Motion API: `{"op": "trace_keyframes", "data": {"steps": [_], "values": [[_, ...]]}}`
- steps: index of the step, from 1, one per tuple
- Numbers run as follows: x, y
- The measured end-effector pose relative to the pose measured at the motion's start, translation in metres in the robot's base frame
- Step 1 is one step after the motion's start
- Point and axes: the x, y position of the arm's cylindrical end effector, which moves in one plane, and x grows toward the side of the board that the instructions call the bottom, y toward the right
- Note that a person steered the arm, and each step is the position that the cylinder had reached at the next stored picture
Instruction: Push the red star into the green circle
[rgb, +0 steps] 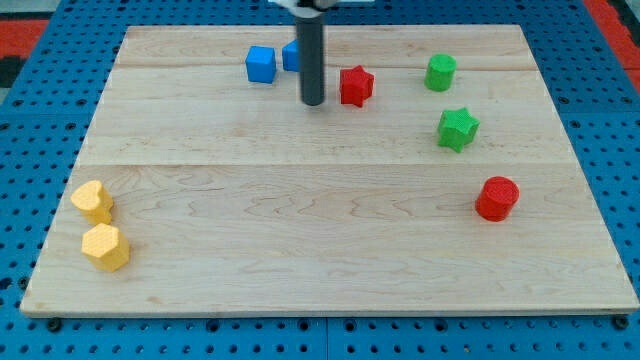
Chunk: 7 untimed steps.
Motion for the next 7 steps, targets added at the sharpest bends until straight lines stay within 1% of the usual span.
{"op": "trace_keyframes", "data": {"steps": [1, 2, 3, 4, 5, 6, 7], "values": [[0.000, 0.013], [-0.002, 0.013], [-0.014, -0.027], [-0.042, -0.016], [-0.015, 0.015], [-0.003, 0.059], [-0.003, 0.067]]}}
